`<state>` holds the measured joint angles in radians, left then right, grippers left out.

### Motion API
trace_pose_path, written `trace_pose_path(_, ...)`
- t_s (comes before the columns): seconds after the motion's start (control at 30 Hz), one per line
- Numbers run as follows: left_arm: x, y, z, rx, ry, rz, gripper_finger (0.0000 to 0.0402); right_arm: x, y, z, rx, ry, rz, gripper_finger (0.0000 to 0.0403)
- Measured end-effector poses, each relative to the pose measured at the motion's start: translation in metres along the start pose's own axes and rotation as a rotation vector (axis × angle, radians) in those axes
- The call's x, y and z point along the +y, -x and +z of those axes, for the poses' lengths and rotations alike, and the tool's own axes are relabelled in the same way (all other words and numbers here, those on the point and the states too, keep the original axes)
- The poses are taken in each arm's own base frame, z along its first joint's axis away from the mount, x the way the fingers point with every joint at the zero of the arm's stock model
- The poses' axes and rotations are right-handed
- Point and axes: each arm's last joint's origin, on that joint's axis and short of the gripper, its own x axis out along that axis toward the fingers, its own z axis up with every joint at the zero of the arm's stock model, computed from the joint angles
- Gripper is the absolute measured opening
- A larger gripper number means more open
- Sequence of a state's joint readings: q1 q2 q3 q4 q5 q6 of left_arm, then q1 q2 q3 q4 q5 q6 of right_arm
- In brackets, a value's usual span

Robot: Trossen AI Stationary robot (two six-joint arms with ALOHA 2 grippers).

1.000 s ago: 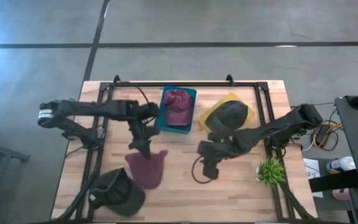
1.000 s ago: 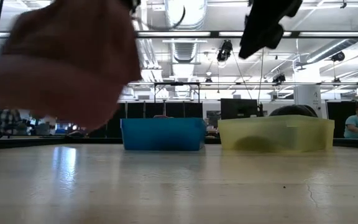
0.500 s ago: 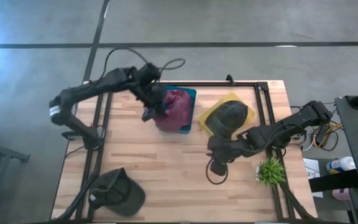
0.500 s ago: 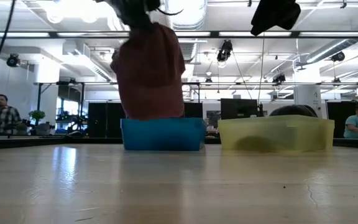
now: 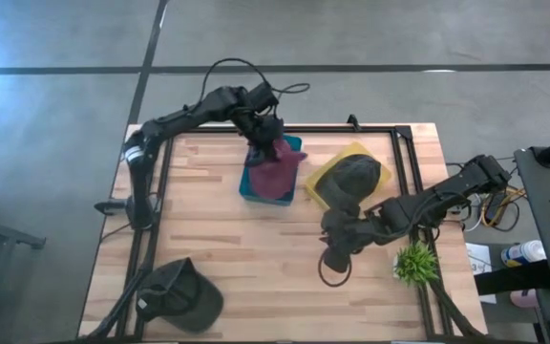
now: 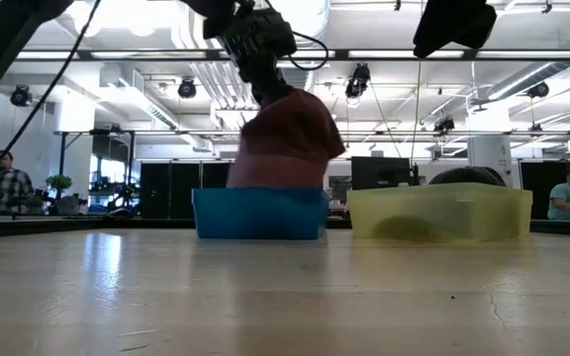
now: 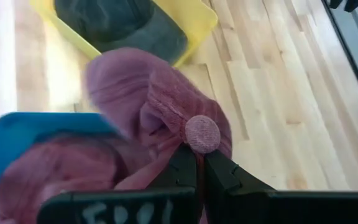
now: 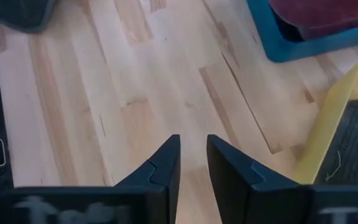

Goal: Pick & Place hat
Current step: Put the red cap into the blue bin

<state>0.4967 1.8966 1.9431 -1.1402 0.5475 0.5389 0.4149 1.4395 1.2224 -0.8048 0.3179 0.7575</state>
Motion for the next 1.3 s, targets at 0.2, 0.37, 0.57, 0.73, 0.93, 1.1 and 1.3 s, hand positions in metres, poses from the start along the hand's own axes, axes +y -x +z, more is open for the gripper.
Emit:
trace_pose_path(0.2,0.019,-0.016,-0.008,0.025,0.04,-0.009,0.0,0.001,0.0,-0.002,0.008,0.004,-0.002,0.0072)
trace_pose_path(0.37,0.029,-0.026,-0.021,0.081,0.084,0.0,0.0,0.001,0.0,-0.002,0.009,0.005,-0.004,0.0077)
trace_pose_path(0.57,0.037,-0.023,-0.026,0.118,0.098,0.088,0.0021,-0.002,-0.005,-0.007,0.025,0.015,-0.018,0.0079)
trace_pose_path(0.73,0.043,-0.02,-0.031,0.15,0.205,0.169,0.005,-0.005,-0.011,-0.013,0.043,0.023,-0.035,0.008)
trace_pose_path(0.93,0.036,-0.01,-0.026,0.172,0.215,0.263,0.0087,-0.015,-0.017,-0.007,0.041,0.048,-0.055,0.0105)
trace_pose_path(1.1,0.026,-0.003,-0.021,0.228,0.181,0.402,0.0124,-0.038,-0.026,0.018,0.028,0.008,-0.02,0.0124)
trace_pose_path(1.3,0.0,0.029,-0.014,0.184,0.186,0.474,0.0142,-0.087,-0.037,0.055,-0.051,-0.024,-0.068,0.0117)
